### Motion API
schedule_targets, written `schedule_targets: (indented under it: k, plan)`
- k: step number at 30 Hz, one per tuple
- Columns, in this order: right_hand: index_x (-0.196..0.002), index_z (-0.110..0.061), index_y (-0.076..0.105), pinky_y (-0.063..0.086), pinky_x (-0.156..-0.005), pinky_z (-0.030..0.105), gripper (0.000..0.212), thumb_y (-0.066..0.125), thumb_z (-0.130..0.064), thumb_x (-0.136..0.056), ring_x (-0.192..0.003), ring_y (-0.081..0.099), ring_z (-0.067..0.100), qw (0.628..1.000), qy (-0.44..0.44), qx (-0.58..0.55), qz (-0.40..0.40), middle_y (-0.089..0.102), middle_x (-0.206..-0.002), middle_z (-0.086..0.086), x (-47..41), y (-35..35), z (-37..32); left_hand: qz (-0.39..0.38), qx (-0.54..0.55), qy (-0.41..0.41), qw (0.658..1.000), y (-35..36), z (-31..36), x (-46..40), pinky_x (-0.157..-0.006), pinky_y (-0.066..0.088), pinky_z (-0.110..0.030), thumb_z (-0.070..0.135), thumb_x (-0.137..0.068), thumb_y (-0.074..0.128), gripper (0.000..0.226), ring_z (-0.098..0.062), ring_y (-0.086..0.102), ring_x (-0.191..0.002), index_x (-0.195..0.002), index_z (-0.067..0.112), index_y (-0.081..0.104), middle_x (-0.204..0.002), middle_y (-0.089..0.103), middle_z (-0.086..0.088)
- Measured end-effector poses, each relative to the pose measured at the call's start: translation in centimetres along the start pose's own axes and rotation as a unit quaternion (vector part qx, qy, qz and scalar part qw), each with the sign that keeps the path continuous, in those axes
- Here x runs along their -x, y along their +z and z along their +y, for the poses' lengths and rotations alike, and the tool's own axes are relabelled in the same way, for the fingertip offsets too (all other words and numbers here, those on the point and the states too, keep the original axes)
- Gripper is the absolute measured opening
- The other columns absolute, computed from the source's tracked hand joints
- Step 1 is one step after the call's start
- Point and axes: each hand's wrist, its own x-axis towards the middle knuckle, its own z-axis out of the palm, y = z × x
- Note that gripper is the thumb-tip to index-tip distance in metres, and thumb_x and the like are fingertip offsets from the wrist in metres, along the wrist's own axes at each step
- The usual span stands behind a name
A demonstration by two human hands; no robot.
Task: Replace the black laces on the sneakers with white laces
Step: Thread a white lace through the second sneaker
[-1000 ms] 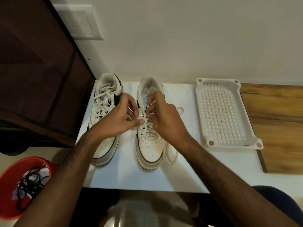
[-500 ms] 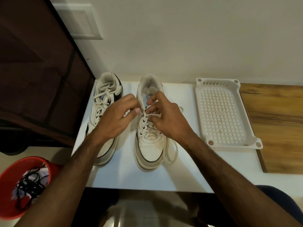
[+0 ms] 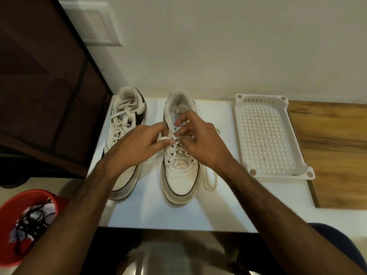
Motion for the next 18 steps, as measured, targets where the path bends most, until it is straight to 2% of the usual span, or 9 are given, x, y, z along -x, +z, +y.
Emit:
schedule_targets:
  k: [3, 6, 8, 10, 12, 13, 14, 16, 18]
  plan:
    - [-0.115, -0.023, 0.054, 0.054, -0.071, 0.017, 0.032, 0.059, -0.002, -0.092, -0.087, 0.067, 0.002, 1.000, 0.000, 0.003, 0.000, 0.072, -0.098, -0.006, -0.1, 0.0, 0.2, 0.022, -0.007, 0.052, 0.998, 0.0, -0.3, -0.1, -0.060, 0.041, -0.032, 0.037, -0.101, 0.060, 0.027, -0.007, 0.057, -0.069, -0.074, 0.033, 0.055, -0.067, 0.054, 0.013]
    - [-0.115, -0.022, 0.055, 0.050, -0.069, 0.011, 0.031, 0.058, -0.001, -0.092, -0.086, 0.065, -0.002, 1.000, 0.004, 0.001, -0.003, 0.073, -0.097, -0.007, -0.1, -0.1, 0.2, 0.079, 0.169, 0.076, 0.979, -0.1, -0.3, 0.0, -0.074, 0.045, -0.029, 0.026, -0.098, 0.059, 0.025, -0.008, 0.055, -0.080, -0.072, 0.027, 0.061, -0.083, 0.054, 0.010]
    - [-0.115, -0.020, 0.056, 0.050, -0.070, 0.011, 0.032, 0.057, 0.001, -0.091, -0.087, 0.065, -0.002, 1.000, 0.005, 0.000, -0.007, 0.073, -0.098, -0.008, -0.2, -0.2, 0.2, 0.158, 0.339, 0.096, 0.922, -0.7, -0.2, 0.2, -0.080, 0.045, -0.028, 0.020, -0.098, 0.054, 0.029, -0.013, 0.054, -0.093, -0.071, 0.026, 0.064, -0.097, 0.056, 0.009]
    - [-0.116, -0.020, 0.056, 0.052, -0.075, 0.017, 0.035, 0.056, 0.003, -0.090, -0.086, 0.064, -0.001, 1.000, 0.004, 0.003, -0.013, 0.073, -0.098, -0.009, -0.1, -0.2, 0.2, 0.196, 0.484, 0.111, 0.846, -1.6, 0.1, 0.4, -0.081, 0.048, -0.036, 0.015, -0.101, 0.047, 0.034, -0.024, 0.058, -0.096, -0.072, 0.023, 0.065, -0.104, 0.060, 0.000]
    - [-0.116, -0.021, 0.056, 0.053, -0.077, 0.022, 0.037, 0.055, 0.004, -0.088, -0.085, 0.063, 0.000, 1.000, 0.003, 0.009, -0.017, 0.071, -0.098, -0.010, -0.1, -0.2, 0.2, 0.189, 0.554, 0.098, 0.804, -2.3, 0.7, 0.7, -0.069, 0.048, -0.044, 0.016, -0.099, 0.044, 0.036, -0.027, 0.061, -0.073, -0.066, 0.019, 0.057, -0.087, 0.064, -0.007]
    - [-0.115, -0.021, 0.056, 0.054, -0.076, 0.022, 0.037, 0.055, 0.004, -0.088, -0.085, 0.063, 0.000, 1.000, 0.003, 0.007, -0.018, 0.071, -0.098, -0.010, -0.1, -0.2, 0.2, 0.184, 0.538, 0.078, 0.819, -2.4, 0.8, 0.8, -0.061, 0.045, -0.043, 0.016, -0.098, 0.046, 0.035, -0.025, 0.057, -0.058, -0.063, 0.017, 0.052, -0.074, 0.062, -0.008]
    - [-0.115, -0.021, 0.057, 0.054, -0.074, 0.022, 0.037, 0.055, 0.003, -0.088, -0.085, 0.064, 0.000, 1.000, 0.003, 0.001, -0.018, 0.071, -0.098, -0.009, -0.1, -0.2, 0.3, 0.174, 0.485, 0.054, 0.856, -2.3, 1.1, 0.8, -0.053, 0.043, -0.038, 0.018, -0.097, 0.048, 0.033, -0.023, 0.051, -0.049, -0.064, 0.014, 0.049, -0.065, 0.060, -0.007]
    - [-0.114, -0.021, 0.057, 0.055, -0.069, 0.022, 0.035, 0.056, 0.002, -0.088, -0.085, 0.065, 0.002, 1.000, 0.005, -0.016, -0.017, 0.071, -0.097, -0.007, -0.1, -0.4, 0.2, 0.108, 0.303, 0.006, 0.947, -1.3, 1.2, 0.5, -0.051, 0.041, -0.029, 0.028, -0.100, 0.057, 0.030, -0.016, 0.049, -0.051, -0.077, 0.010, 0.050, -0.064, 0.059, 0.004]
    - [-0.113, -0.021, 0.057, 0.053, -0.066, 0.015, 0.032, 0.058, 0.001, -0.089, -0.085, 0.064, -0.001, 1.000, 0.004, -0.021, -0.017, 0.072, -0.096, -0.006, -0.1, -0.4, 0.2, 0.034, 0.149, -0.032, 0.988, 0.1, 1.1, 0.2, -0.058, 0.041, -0.021, 0.034, -0.099, 0.064, 0.026, -0.004, 0.051, -0.057, -0.091, 0.016, 0.048, -0.074, 0.059, 0.012]
